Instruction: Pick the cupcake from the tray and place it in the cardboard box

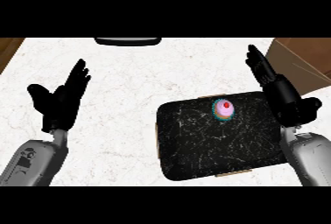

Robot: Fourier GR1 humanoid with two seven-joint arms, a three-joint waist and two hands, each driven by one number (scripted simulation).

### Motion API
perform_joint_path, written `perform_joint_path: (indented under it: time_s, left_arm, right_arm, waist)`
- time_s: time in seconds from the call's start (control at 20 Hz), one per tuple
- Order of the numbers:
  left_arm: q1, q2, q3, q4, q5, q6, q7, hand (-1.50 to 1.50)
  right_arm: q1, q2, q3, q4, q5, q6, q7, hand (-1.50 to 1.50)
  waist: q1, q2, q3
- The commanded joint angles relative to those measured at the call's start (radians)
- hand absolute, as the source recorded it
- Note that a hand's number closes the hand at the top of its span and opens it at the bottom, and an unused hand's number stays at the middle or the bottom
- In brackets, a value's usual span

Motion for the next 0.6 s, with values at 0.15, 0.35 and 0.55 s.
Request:
perform_joint_path:
  time_s: [0.15, 0.35, 0.55]
  left_arm:
    - [0.028, 0.116, -0.029, -0.05, -0.074, -0.122, -0.129, 0.0]
    - [0.048, 0.158, -0.057, -0.067, -0.096, -0.177, -0.177, 0.0]
    - [0.084, 0.168, -0.063, -0.141, -0.091, -0.23, -0.204, 0.0]
  right_arm:
    - [-0.056, -0.119, -0.197, -0.156, 0.095, -0.195, 0.142, -1.5]
    - [0.044, -0.294, -0.22, -0.166, 0.27, -0.224, 0.344, -1.5]
    - [0.212, -0.294, -0.194, -0.396, 0.363, -0.238, 0.395, -1.5]
  waist:
    - [-0.043, -0.026, 0.011]
    - [-0.089, -0.03, 0.006]
    - [-0.031, -0.015, 0.014]
